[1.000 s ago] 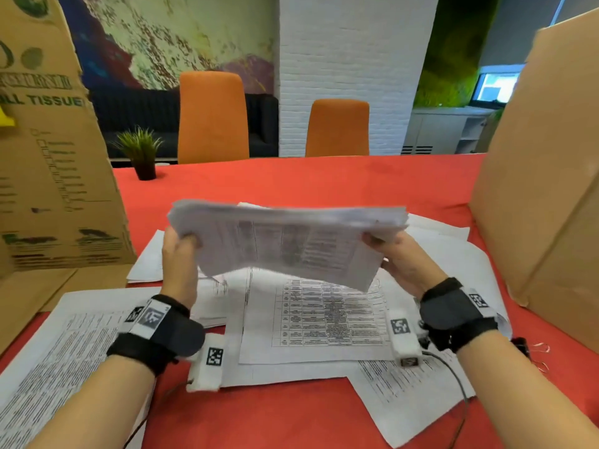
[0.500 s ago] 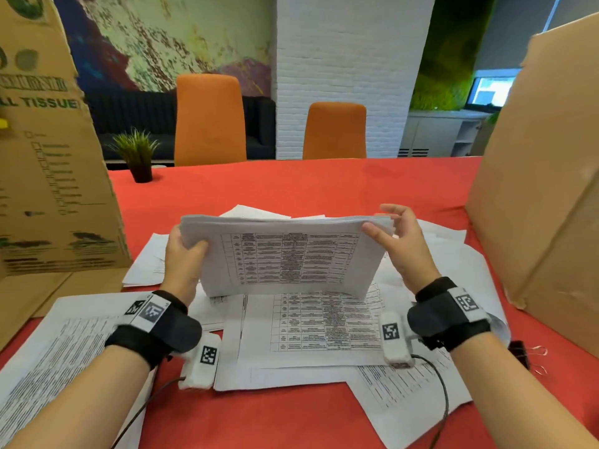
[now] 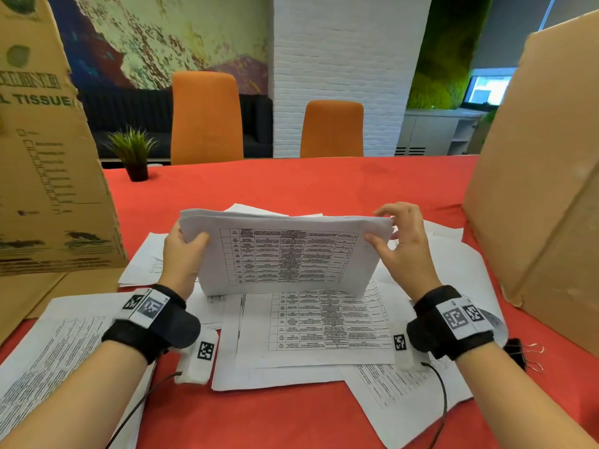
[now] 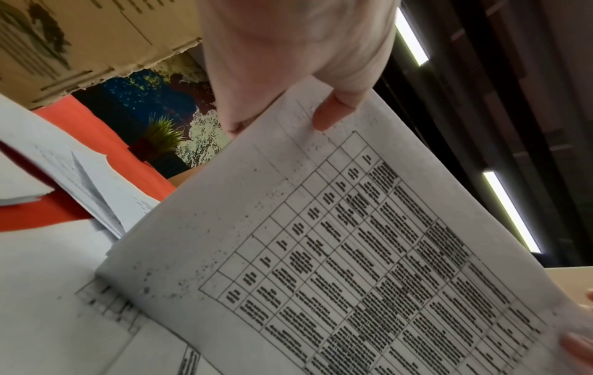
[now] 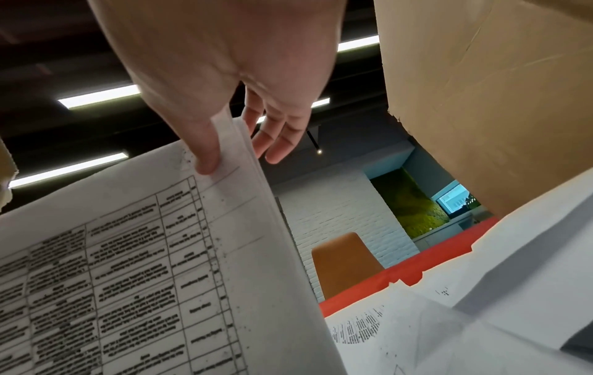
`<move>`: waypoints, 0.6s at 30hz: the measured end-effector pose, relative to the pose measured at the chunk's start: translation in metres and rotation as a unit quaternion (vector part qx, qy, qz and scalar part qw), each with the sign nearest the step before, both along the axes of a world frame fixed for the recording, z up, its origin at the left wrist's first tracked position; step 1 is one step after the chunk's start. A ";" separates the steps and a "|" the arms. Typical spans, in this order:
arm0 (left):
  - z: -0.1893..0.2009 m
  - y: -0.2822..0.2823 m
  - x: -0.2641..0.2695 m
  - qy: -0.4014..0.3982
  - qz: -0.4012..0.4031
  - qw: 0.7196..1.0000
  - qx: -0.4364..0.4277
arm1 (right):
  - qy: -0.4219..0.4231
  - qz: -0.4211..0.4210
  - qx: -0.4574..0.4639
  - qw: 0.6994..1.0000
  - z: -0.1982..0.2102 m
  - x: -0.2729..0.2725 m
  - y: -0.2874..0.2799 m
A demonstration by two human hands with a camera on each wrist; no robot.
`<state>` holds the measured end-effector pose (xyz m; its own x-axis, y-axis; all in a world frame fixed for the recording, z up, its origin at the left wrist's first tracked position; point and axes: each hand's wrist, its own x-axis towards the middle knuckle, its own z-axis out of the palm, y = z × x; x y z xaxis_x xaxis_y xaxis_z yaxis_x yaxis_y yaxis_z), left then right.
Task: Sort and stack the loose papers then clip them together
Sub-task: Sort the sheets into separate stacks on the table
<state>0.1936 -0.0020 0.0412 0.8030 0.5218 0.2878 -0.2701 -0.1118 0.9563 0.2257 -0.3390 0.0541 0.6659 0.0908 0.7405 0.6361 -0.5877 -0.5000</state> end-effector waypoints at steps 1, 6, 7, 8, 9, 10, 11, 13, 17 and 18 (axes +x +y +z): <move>0.000 -0.001 0.000 0.000 -0.002 1.000 -0.001 | -0.007 -0.005 -0.002 1.000 0.000 0.000 -0.001; 0.000 -0.002 -0.001 0.007 -0.009 1.000 -0.008 | -0.009 -0.015 -0.020 1.000 0.001 0.002 -0.006; 0.000 -0.002 -0.001 0.010 -0.009 1.000 -0.008 | -0.007 -0.013 -0.018 1.000 0.002 0.002 -0.006; 0.000 -0.001 -0.001 0.011 -0.008 1.000 -0.008 | -0.006 -0.010 -0.017 1.000 0.003 0.002 -0.006; 0.000 -0.001 -0.001 0.012 -0.008 1.000 -0.008 | -0.007 -0.008 -0.017 1.000 0.004 0.002 -0.006; 0.000 -0.001 -0.001 0.012 -0.008 1.000 -0.008 | -0.008 -0.007 -0.021 1.000 0.005 0.002 -0.006; 0.000 -0.001 0.000 0.014 -0.008 1.000 -0.007 | -0.009 -0.007 -0.025 1.000 0.005 0.003 -0.005; 0.000 -0.001 0.000 0.015 -0.010 1.000 -0.007 | -0.011 -0.009 -0.032 0.999 0.005 0.004 -0.005; 0.003 -0.002 -0.002 0.008 -0.011 1.000 -0.009 | -0.027 -0.014 -0.064 0.998 0.005 0.004 -0.006; 0.004 -0.002 -0.002 0.003 -0.009 1.000 -0.009 | -0.031 -0.016 -0.074 0.997 0.005 0.004 -0.006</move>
